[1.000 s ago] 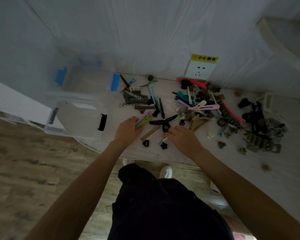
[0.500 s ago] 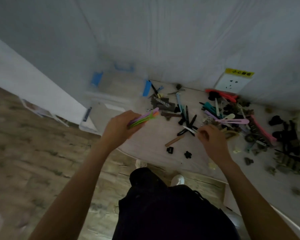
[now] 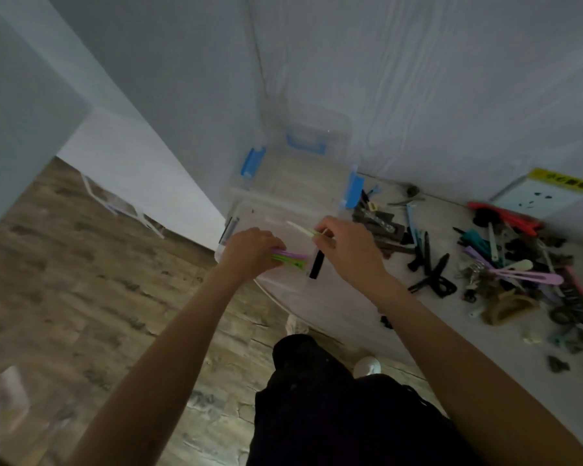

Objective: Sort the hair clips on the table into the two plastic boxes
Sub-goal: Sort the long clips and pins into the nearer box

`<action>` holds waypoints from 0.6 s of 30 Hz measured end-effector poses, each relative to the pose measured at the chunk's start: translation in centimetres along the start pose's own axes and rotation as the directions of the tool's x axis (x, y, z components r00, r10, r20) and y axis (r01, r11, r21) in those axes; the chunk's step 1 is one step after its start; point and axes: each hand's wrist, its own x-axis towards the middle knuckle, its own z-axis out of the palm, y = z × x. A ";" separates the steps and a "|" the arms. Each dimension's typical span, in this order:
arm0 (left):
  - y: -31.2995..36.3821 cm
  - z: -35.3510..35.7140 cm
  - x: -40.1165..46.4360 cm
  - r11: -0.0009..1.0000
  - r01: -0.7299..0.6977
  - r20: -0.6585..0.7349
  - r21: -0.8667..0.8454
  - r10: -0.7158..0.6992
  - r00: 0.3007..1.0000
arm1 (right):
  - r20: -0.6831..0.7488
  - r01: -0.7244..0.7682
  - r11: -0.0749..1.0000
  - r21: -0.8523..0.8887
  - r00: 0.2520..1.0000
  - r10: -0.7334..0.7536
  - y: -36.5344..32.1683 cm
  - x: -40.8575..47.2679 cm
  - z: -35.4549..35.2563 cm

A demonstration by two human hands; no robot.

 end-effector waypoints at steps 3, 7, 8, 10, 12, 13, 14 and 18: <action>-1.0 0.5 -0.5 0.996 0.015 -0.032 -0.091 -0.018 0.999 | 0.073 0.036 0.983 -0.182 0.997 -0.023 -0.9 1.9 2.2; -2.4 1.6 -2.4 0.961 0.031 -0.296 -0.276 -0.115 0.948 | 0.169 0.132 0.892 -0.432 0.983 -0.064 -2.3 3.1 4.4; -2.5 1.7 -2.8 0.944 0.042 -0.341 -0.328 -0.160 0.926 | 0.180 0.144 0.888 -0.437 0.981 -0.070 -2.5 3.2 4.9; -2.2 1.5 -3.2 0.897 0.069 -0.409 -0.437 -0.266 0.873 | 0.203 0.136 0.921 -0.364 0.977 -0.064 -2.4 3.3 5.8; -1.4 1.0 -3.2 0.848 0.049 -0.463 -0.528 -0.335 0.821 | 0.240 0.086 0.975 -0.207 0.970 -0.034 -1.9 3.2 6.1; -0.8 0.7 -3.1 0.835 0.019 -0.490 -0.551 -0.342 0.802 | 0.262 0.071 0.988 -0.136 0.965 -0.033 -1.6 2.9 5.9; 0.1 0.3 -2.9 0.830 -0.018 -0.519 -0.557 -0.331 0.788 | 0.255 0.080 0.993 -0.088 0.965 -0.055 -1.2 2.3 5.3; 4.4 -1.0 -1.4 0.838 -0.202 -0.597 -0.507 -0.172 0.784 | -0.043 0.201 0.975 -0.092 0.978 -0.206 1.2 -2.4 1.0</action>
